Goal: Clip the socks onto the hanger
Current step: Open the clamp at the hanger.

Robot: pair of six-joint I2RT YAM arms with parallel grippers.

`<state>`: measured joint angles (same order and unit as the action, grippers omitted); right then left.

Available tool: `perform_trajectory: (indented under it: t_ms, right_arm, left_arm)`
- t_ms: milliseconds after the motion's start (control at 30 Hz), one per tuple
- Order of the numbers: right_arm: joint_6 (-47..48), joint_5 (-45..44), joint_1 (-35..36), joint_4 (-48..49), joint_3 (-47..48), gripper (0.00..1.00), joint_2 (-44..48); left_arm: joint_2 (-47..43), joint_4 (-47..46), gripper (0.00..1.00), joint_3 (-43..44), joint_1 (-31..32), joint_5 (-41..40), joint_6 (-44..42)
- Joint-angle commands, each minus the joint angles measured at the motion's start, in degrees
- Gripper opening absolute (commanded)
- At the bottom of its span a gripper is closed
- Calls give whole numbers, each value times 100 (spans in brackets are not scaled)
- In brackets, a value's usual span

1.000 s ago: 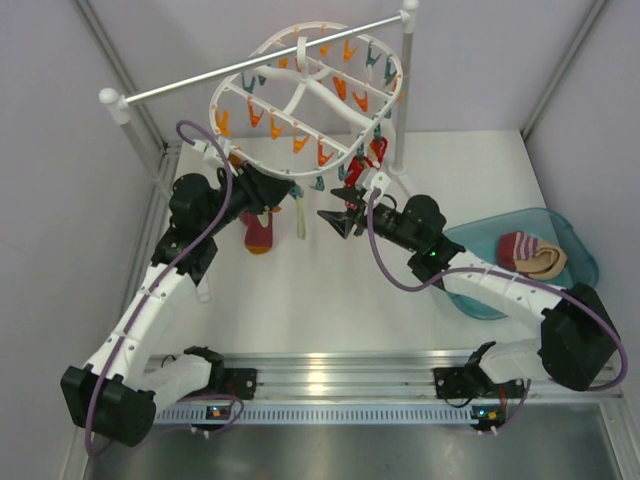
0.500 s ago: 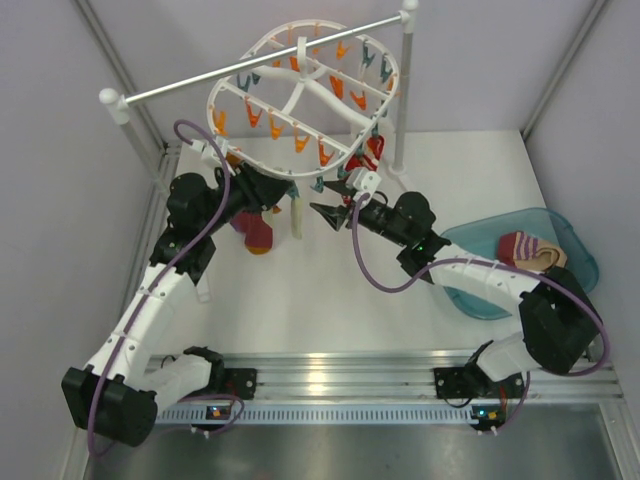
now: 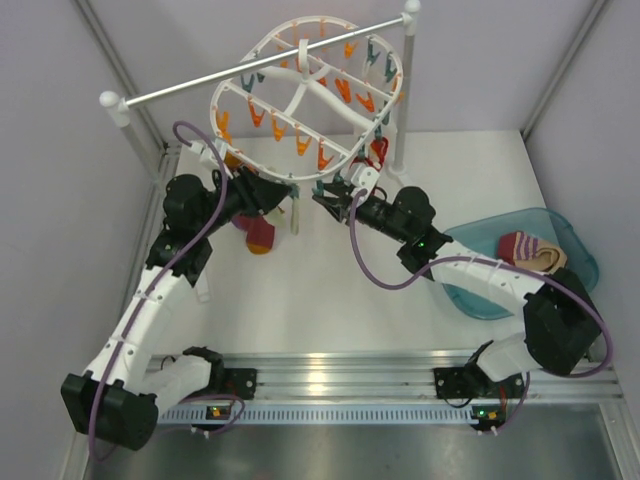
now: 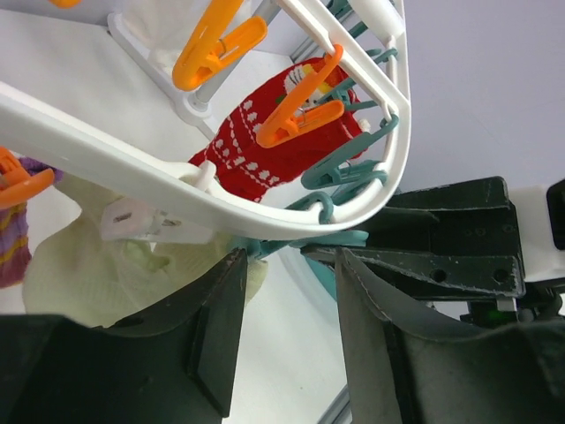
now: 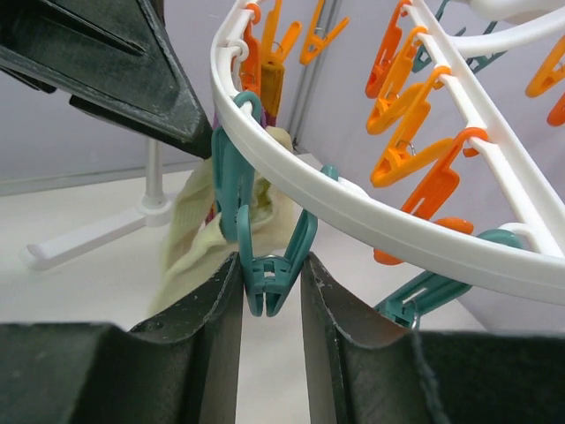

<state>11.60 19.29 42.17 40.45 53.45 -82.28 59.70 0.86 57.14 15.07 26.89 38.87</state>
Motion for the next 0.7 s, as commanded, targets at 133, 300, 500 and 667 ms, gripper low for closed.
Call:
perform_trajectory:
  t_ms: [133,300,500,667]
  right_arm:
    - [246,-399,28,-1108,543,0,450]
    - [492,-1127,352,-1513,675,0,546]
    - [519,-1690,713,-2031,974,0,476]
    - [502,-1902,915,-2374,1158,0,467]
  left_arm:
    - [-687,448,52,209,-83,378,-766]
    - [-776,713,53,403,-57,527,-1163]
    - [-565,292,54,411,382,326,-1303]
    - [-267,178,54,552,1163,-218,-1733]
